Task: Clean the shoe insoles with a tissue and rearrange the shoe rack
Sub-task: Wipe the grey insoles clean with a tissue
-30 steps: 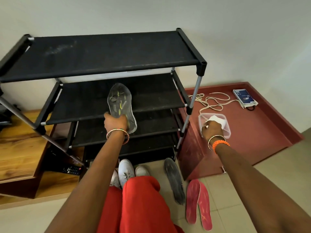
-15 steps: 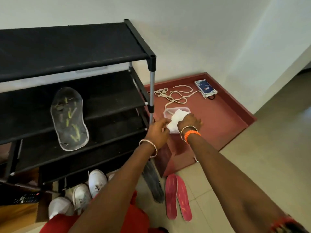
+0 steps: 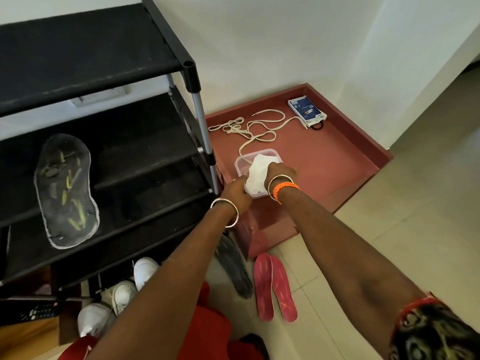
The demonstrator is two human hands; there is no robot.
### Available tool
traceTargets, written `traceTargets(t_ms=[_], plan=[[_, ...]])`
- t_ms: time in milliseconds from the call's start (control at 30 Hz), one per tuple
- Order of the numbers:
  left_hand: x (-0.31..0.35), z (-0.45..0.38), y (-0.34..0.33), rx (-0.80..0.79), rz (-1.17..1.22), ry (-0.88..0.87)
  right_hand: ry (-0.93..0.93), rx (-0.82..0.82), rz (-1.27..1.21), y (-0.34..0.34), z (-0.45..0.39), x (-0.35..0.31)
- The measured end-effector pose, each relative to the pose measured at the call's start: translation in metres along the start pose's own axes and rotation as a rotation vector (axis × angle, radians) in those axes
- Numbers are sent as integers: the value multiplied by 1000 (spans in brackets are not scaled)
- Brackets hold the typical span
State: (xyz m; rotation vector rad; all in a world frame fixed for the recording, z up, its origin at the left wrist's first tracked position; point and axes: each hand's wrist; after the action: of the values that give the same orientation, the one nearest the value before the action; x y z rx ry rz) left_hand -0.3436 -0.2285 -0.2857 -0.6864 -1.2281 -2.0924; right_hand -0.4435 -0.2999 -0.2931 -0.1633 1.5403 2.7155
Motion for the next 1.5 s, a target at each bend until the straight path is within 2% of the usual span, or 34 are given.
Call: traceTargets(t_ms=[100,233,333,633,733,800,867,967,1167,1300,1400,1500], plan=[[-3,0,2,2,28,58,62,2,-93,15,3,8],[-6,-2,2,1,31,84,253,-189,-78,19,-11,15],[-5,0,-1,-4,-1,88,301,-285,-67,22,-1,19],[-4,7,-1,-13,-46,53,292,-90,-302,7,-17,32],[-4,8,-2,-15,-25,42,279,-89,-360,7,-15,33],[-6,8,-2,-17,-19,37,302,-140,-340,8,-11,34],[-7,8,-2,-16,-20,31,336,-186,-211,7,-6,34],[-8,9,-3,-11,-17,12,285,-54,-15,4,-4,33],[-13,6,-3,-25,-26,-3,263,23,-270,2,-11,35],[-14,8,-3,61,-20,-58,256,127,-656,2,-15,40],[-14,2,-5,158,-189,-181,241,47,-850,5,-10,42],[-7,-3,-10,105,-400,-245,221,-11,-888,2,-10,41]])
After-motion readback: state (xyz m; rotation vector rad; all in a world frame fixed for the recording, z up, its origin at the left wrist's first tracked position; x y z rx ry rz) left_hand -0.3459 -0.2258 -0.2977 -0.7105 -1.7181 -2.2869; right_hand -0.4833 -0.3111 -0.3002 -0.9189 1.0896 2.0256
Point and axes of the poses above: each hand's wrist, its own z-axis away from the middle knuckle, its own y-axis out of the back of the hand, x = y × z, and after that the axes turned 12 degrees about -x, right-handed
